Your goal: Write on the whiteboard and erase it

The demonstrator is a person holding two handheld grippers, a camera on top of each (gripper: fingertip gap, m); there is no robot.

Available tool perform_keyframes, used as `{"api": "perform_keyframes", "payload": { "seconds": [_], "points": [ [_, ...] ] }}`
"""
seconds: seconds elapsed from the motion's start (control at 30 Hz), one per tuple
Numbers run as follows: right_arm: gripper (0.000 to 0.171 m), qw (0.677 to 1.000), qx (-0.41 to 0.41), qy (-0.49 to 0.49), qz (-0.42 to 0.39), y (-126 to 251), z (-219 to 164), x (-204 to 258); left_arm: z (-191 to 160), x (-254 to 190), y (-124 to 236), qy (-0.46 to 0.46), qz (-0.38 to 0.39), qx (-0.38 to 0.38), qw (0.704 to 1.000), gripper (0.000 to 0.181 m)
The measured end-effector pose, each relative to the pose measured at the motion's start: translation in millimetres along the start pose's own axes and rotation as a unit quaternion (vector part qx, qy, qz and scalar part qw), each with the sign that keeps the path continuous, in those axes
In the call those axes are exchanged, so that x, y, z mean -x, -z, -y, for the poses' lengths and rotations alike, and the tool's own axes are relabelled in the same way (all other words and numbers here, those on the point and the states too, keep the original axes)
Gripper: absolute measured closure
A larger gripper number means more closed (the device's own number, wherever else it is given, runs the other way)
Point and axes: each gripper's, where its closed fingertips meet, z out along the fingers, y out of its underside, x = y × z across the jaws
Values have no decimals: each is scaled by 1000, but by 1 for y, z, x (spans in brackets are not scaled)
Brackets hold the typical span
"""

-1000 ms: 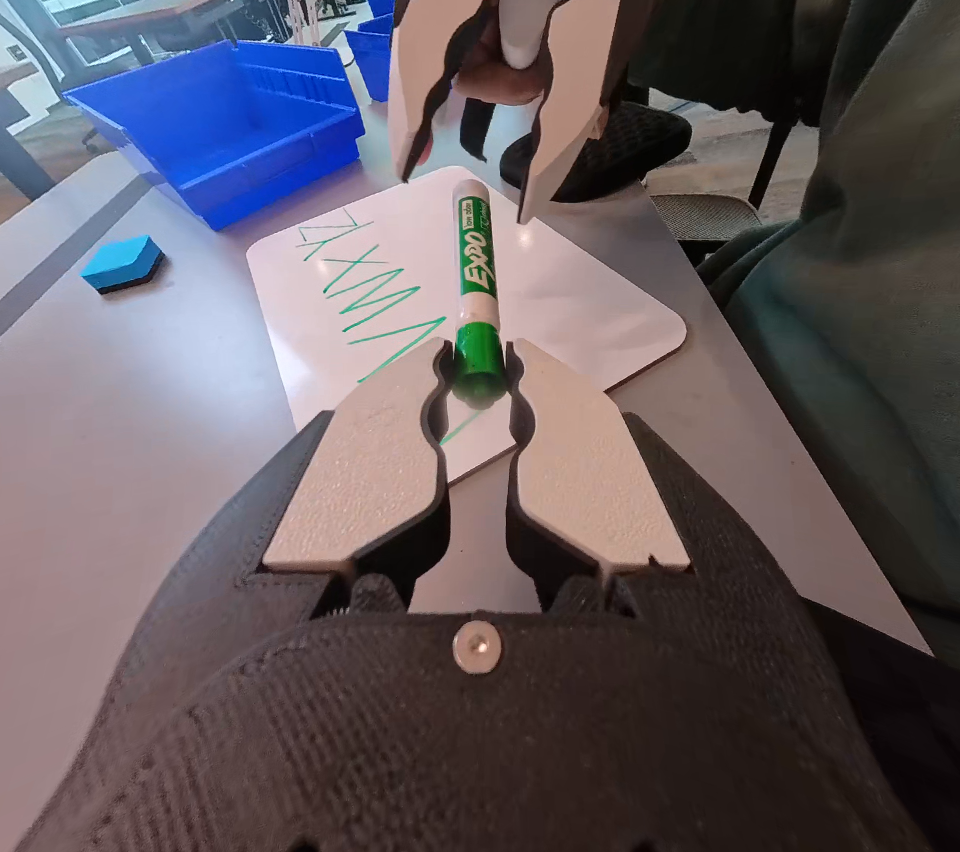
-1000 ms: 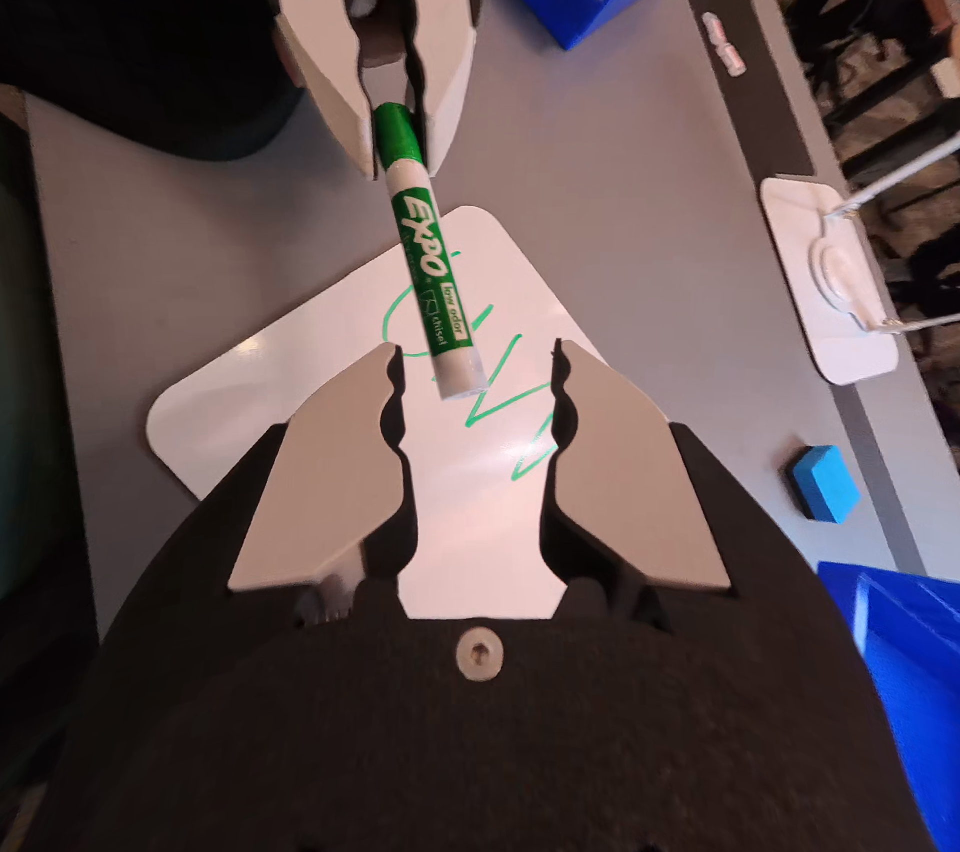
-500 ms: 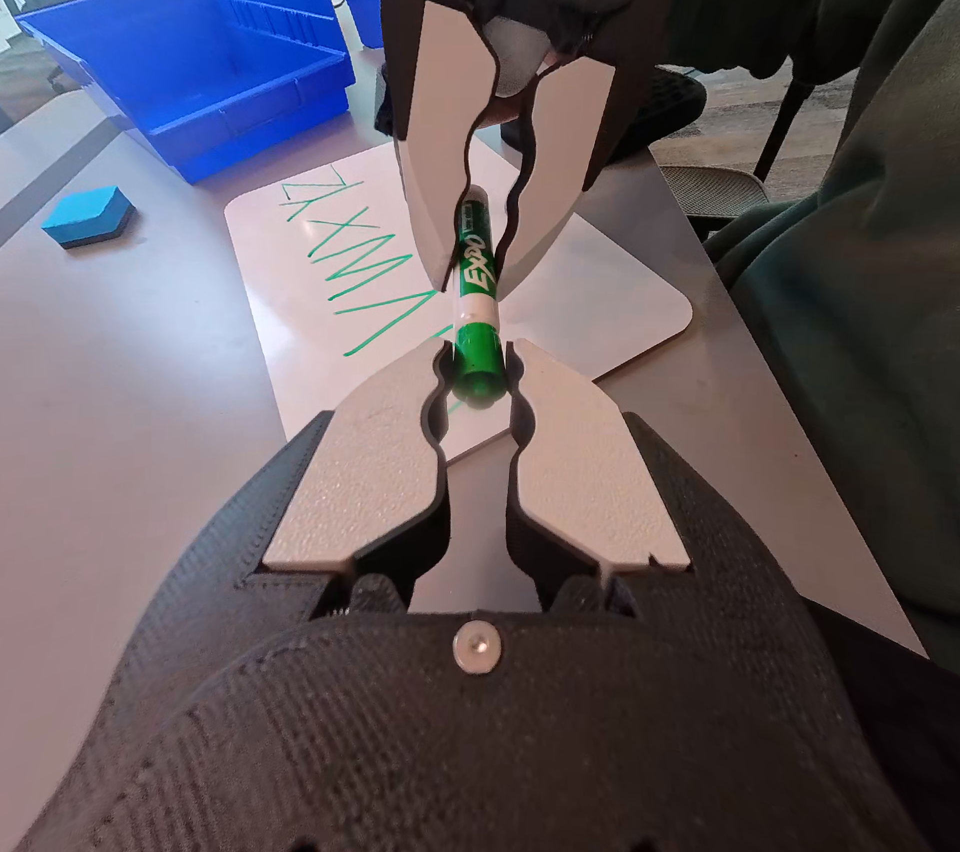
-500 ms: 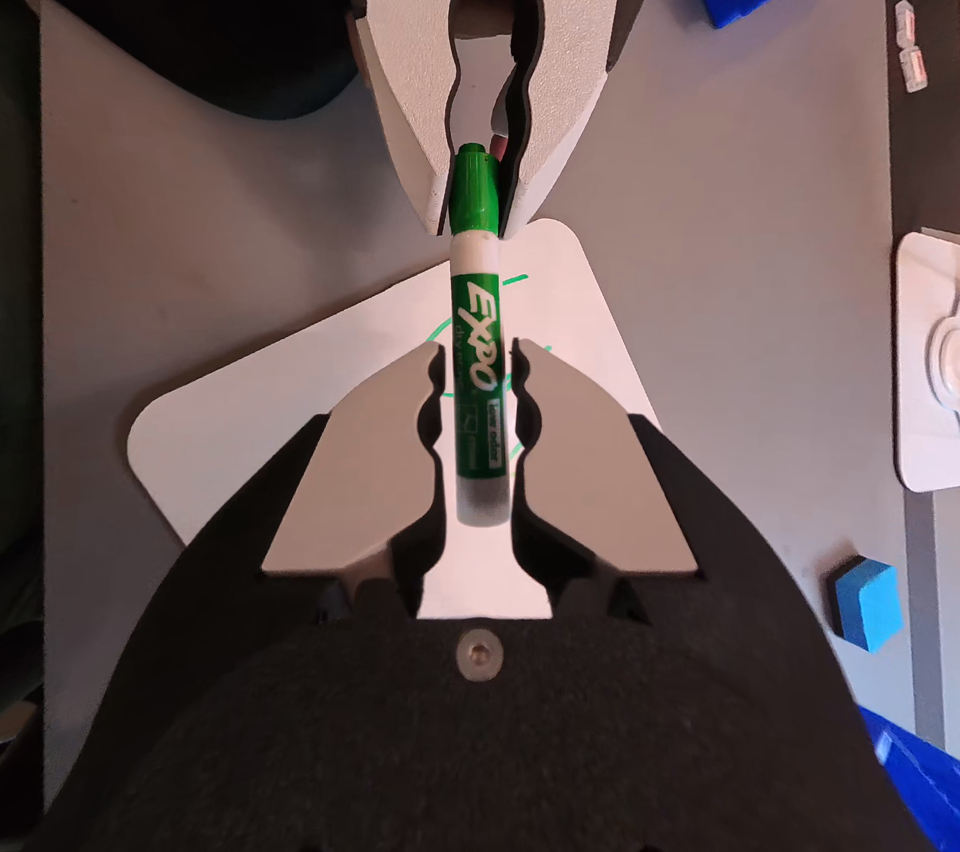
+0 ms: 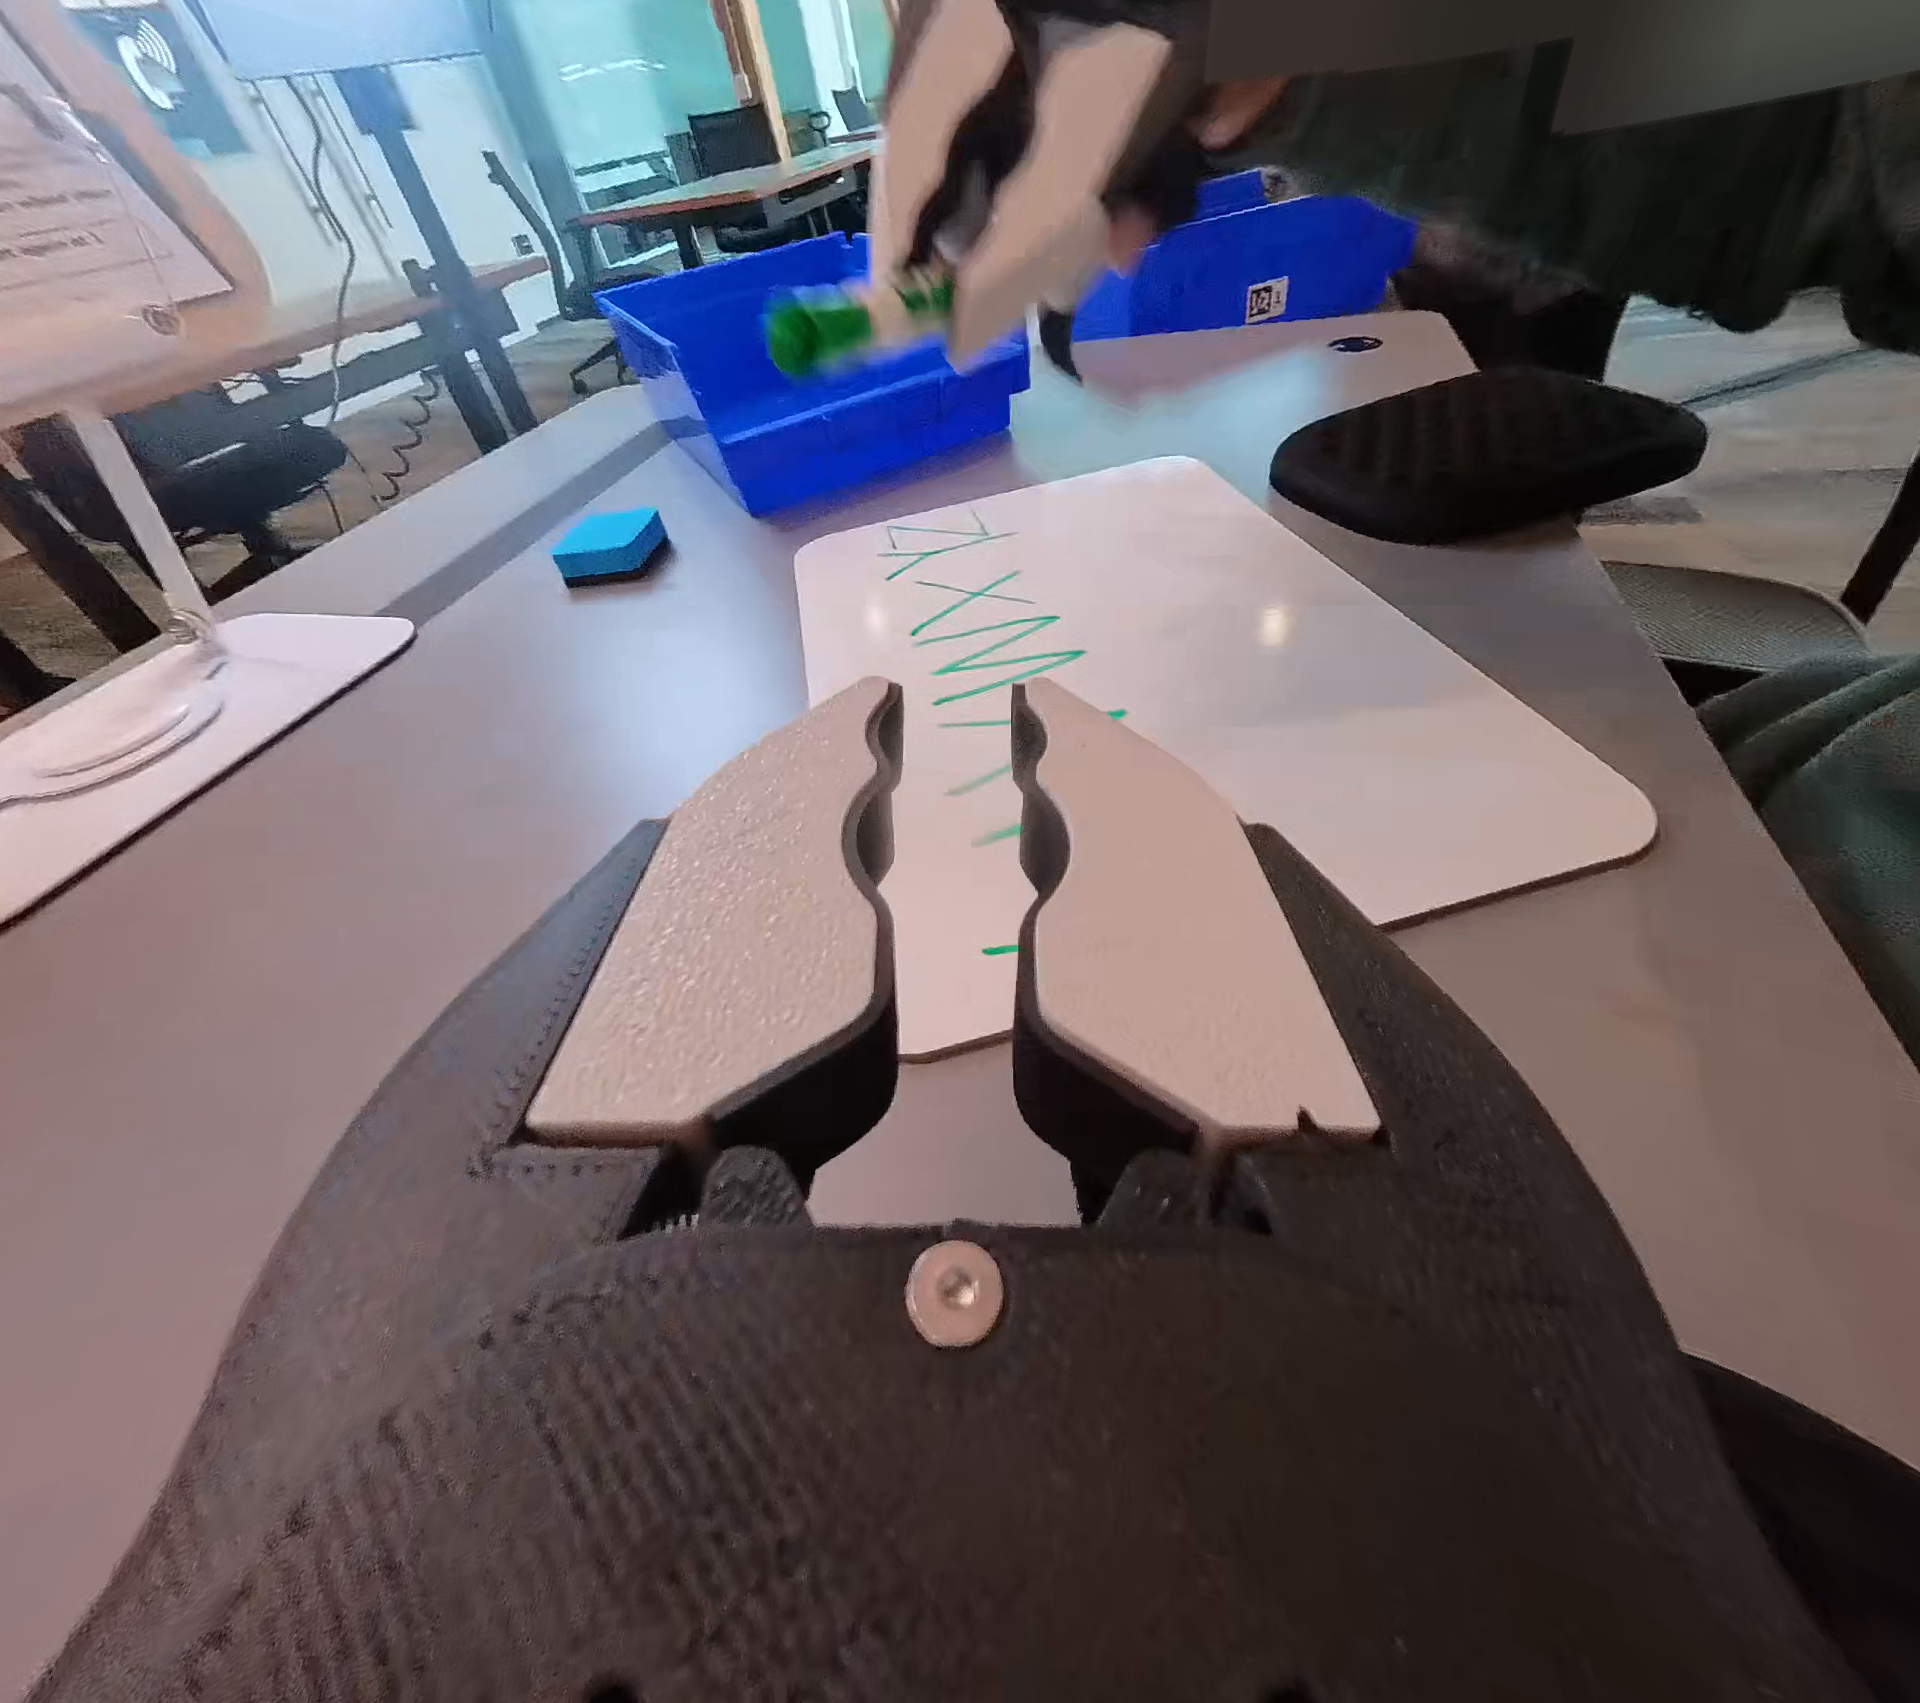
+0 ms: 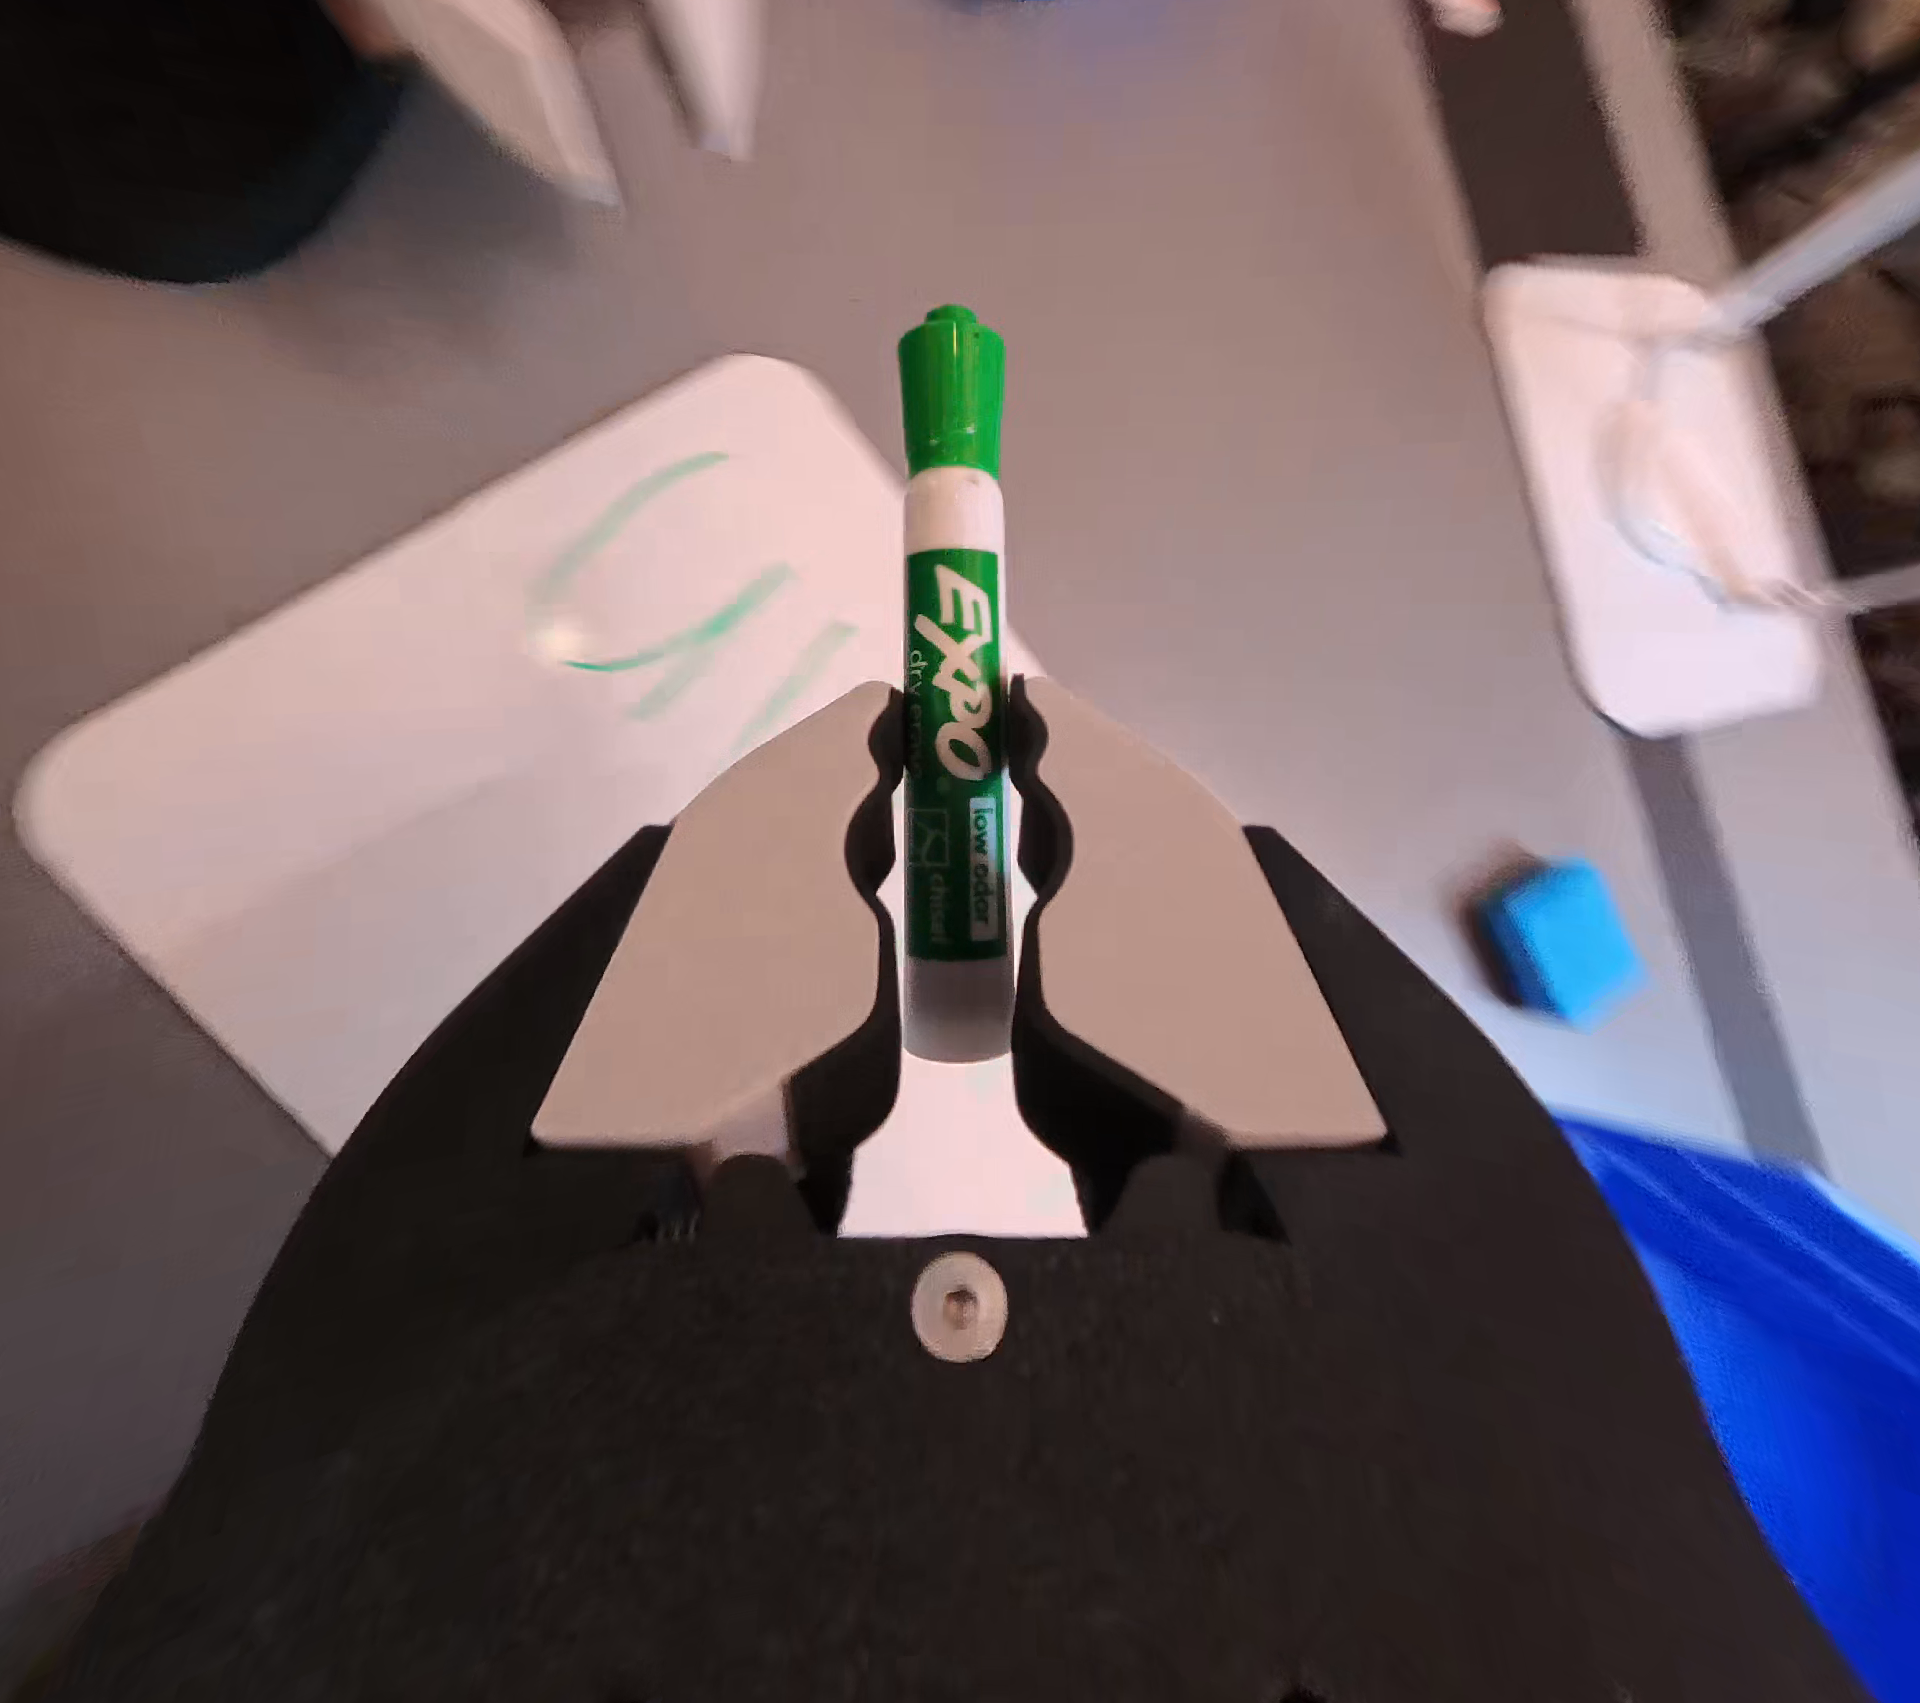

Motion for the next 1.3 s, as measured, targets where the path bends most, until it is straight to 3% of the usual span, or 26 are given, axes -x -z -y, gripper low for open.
{"api": "perform_keyframes", "payload": {
  "seconds": [0.17,0.3,0.4,0.53,0.7,0.8,1.0,1.3],
  "points": [
    [152,982,48,-109,-144,69,-61,-145,-8,-5,-4,-17,-7,21,1000,165],
    [152,953,124,-201,-192,94,-141,-218,-10,-3,-4,-11,-8,24,1000,167],
    [152,908,181,-309,-217,90,-202,-246,-14,-2,-6,-2,-10,31,999,168],
    [152,818,211,-463,-268,72,-256,-269,-17,-1,-6,9,-13,33,999,169],
    [152,723,158,-604,-295,43,-289,-288,-17,-1,-6,14,-15,32,999,170],
    [152,685,123,-644,-317,32,-303,-293,-16,-3,-6,10,-17,33,999,171],
    [152,675,123,-647,-333,25,-312,-292,-17,-4,-6,13,-22,33,999,172],
    [148,692,68,-660,-286,26,-289,-290,-17,-5,-6,4,-21,36,999,172]
  ]
}}
